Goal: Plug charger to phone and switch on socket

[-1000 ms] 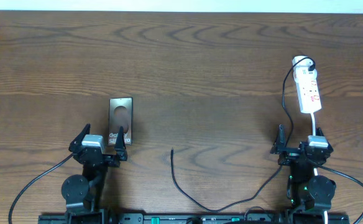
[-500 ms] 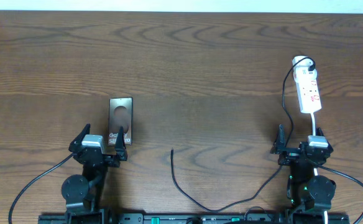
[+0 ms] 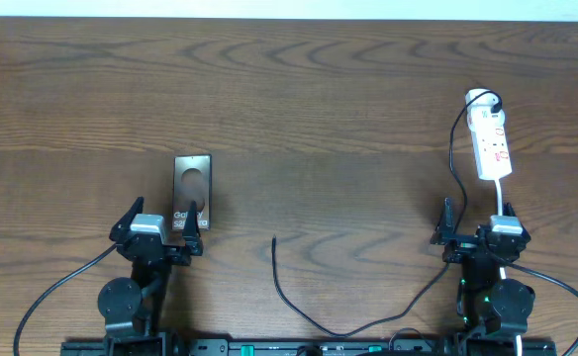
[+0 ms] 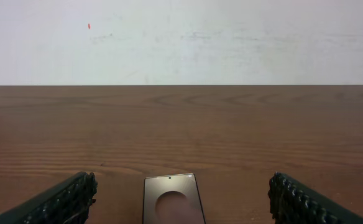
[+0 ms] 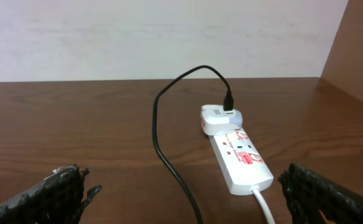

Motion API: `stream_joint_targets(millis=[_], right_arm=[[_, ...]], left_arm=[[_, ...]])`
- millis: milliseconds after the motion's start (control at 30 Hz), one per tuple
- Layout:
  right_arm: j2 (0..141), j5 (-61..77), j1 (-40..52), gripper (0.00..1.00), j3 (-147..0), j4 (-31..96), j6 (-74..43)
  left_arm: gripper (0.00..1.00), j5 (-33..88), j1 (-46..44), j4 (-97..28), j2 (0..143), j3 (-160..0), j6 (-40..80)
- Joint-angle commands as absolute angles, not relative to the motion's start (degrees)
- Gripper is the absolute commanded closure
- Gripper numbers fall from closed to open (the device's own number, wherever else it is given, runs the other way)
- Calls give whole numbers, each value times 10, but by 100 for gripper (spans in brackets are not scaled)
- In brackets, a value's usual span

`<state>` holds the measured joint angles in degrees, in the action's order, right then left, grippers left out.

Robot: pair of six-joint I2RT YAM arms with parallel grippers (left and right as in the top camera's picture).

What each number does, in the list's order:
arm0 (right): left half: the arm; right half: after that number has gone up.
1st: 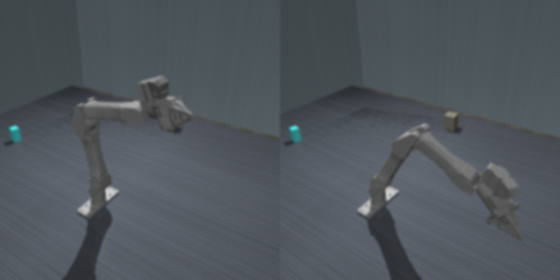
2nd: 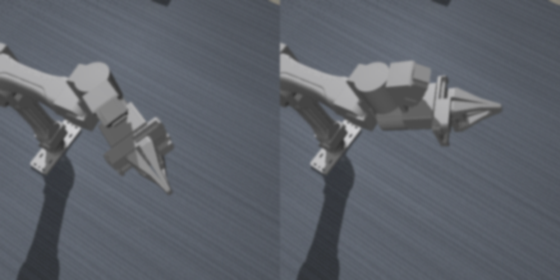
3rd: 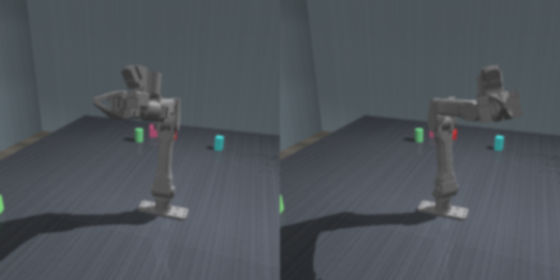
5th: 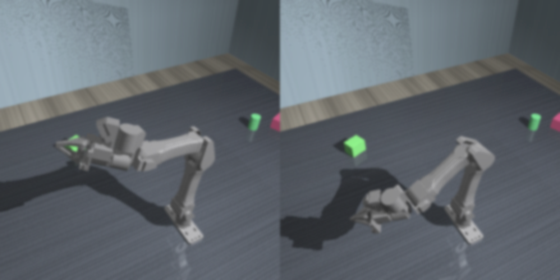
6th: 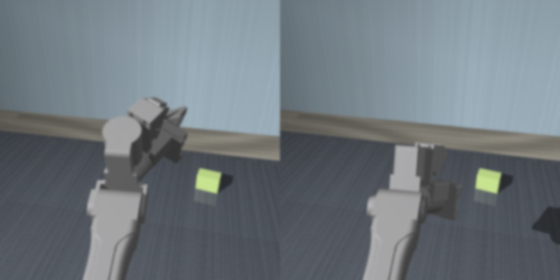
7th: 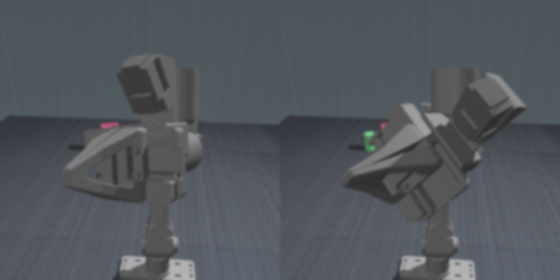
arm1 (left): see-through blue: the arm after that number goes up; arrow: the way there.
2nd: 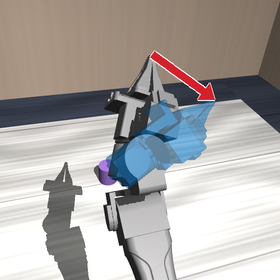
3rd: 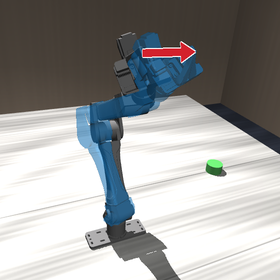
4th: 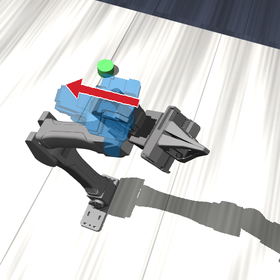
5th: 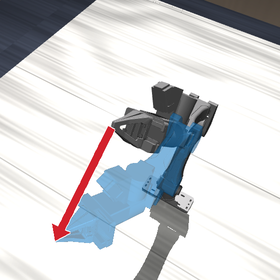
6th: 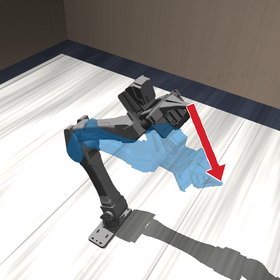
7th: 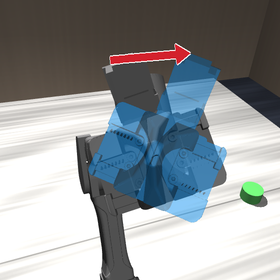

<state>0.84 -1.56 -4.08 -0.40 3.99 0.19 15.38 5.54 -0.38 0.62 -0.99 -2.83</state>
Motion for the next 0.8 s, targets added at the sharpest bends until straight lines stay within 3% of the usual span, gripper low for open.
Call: stream_joint_targets(millis=[0, 767], right_arm=[[3, -24, -44, 1, -3, 41, -8], [3, -24, -44, 1, -3, 41, -8]], left_arm=[[9, 173, 57, -27, 2, -3, -25], [9, 173, 57, -42, 5, -10, -25]])
